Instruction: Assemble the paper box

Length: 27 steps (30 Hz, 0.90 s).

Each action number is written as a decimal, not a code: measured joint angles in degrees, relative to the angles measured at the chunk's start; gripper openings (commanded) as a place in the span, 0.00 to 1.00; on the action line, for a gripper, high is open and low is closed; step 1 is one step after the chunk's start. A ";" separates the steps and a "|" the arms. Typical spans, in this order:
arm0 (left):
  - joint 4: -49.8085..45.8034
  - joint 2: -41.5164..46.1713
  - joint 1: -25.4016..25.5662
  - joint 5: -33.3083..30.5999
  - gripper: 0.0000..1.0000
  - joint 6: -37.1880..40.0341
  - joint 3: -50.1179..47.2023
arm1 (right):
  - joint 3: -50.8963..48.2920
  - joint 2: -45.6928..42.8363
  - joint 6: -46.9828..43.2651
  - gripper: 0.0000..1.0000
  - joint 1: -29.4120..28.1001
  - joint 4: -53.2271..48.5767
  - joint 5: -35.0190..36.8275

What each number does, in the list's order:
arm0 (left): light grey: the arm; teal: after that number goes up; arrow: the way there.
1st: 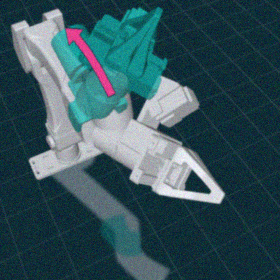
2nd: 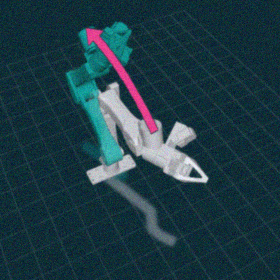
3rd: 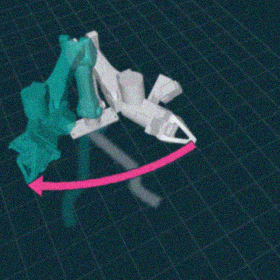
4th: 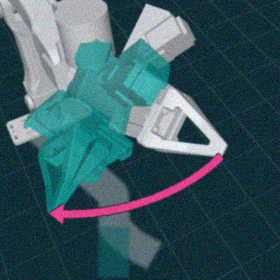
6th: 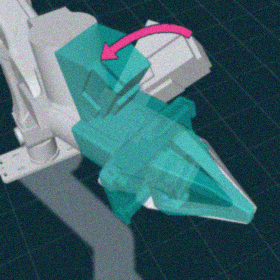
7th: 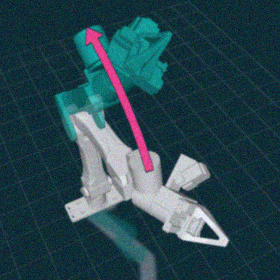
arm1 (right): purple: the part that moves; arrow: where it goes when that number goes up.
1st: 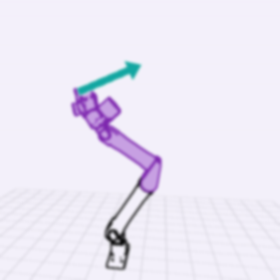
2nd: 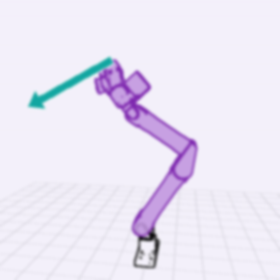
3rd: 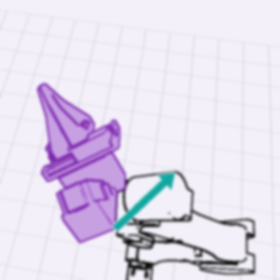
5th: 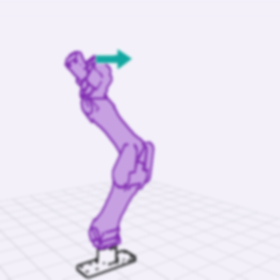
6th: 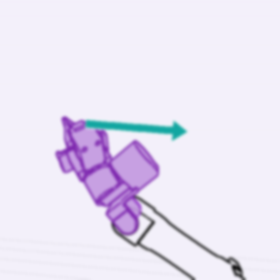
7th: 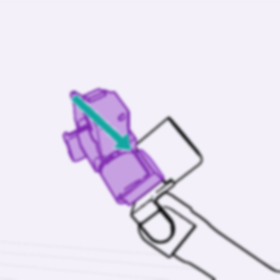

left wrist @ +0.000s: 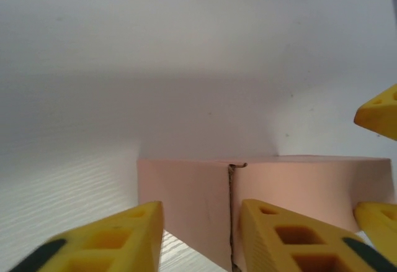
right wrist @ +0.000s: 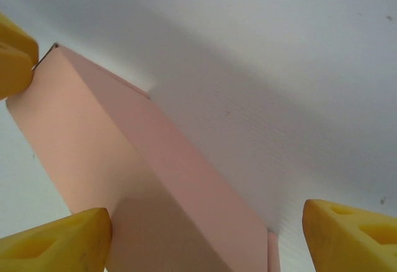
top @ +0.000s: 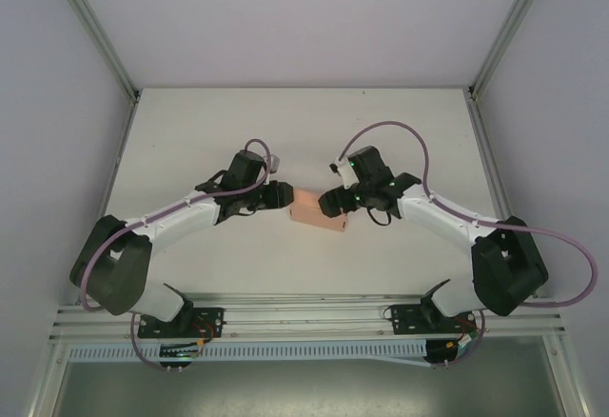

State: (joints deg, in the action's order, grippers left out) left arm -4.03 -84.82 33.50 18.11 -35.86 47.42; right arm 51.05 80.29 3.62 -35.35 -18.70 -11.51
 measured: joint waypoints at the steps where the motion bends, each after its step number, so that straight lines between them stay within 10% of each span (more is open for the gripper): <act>1: 0.83 -0.13 0.02 0.72 0.26 -0.24 -0.24 | -0.50 -0.72 1.44 0.83 0.22 0.20 0.66; 14: 6.97 -2.69 -0.13 6.64 0.21 0.07 -0.79 | -4.85 -16.57 20.63 0.79 1.09 -0.07 8.98; 27: 8.59 -3.32 -0.24 8.50 0.18 0.26 -1.14 | -14.10 -13.27 33.81 0.27 2.12 7.52 3.43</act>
State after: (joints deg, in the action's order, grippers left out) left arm 4.56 -88.14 33.26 26.61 -35.59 46.28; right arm 36.95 67.02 37.43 -33.23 -11.18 -8.08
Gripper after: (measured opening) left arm 0.187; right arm 0.334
